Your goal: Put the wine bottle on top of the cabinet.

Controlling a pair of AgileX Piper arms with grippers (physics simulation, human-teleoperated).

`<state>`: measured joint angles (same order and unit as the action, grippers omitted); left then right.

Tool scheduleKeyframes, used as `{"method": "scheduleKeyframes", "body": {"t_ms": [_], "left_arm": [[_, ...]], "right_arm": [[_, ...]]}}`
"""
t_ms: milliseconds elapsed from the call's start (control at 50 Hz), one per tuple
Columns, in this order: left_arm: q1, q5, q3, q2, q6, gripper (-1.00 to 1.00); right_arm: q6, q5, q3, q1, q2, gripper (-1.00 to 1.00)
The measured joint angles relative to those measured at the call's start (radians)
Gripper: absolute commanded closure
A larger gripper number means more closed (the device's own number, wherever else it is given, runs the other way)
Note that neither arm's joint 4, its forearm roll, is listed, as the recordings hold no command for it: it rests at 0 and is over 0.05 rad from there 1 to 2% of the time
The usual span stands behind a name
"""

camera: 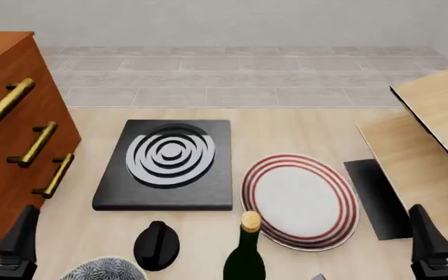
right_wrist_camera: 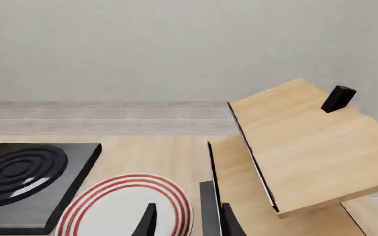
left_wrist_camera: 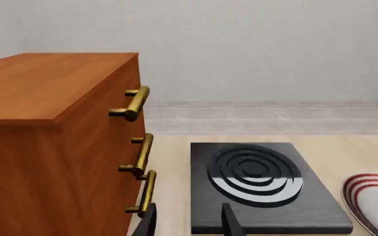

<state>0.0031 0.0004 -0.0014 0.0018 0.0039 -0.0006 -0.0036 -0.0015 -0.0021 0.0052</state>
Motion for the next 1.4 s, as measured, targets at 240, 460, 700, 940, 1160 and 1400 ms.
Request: {"method": "scheduleKeyframes", "body": {"t_ms": [240, 460, 700, 940, 1160, 1400], "left_arm": [[-0.012, 0.002, -0.002, 0.001, 0.023, -1.0], [-0.041, 0.006, -0.014, 0.0, 0.044, -1.0], [-0.167, 0.048, -0.048, 0.0, 0.063, -1.0], [-0.304, 0.096, -0.095, -0.001, 0.06, -1.0], [-0.406, 0.121, -0.128, -0.001, 0.025, -1.0], [-0.516, 0.106, -0.126, 0.009, -0.006, -1.0]], "right_arm": [[-0.002, 0.004, -0.004, 0.002, 0.0, -1.0], [-0.003, 0.009, -0.007, 0.002, -0.001, -1.0], [-0.004, 0.009, -0.009, 0.002, 0.0, -1.0], [-0.004, 0.007, -0.009, 0.002, 0.002, -1.0], [-0.005, 0.009, -0.01, 0.002, 0.001, -1.0], [-0.005, 0.008, -0.009, 0.002, 0.002, -1.0]]}}
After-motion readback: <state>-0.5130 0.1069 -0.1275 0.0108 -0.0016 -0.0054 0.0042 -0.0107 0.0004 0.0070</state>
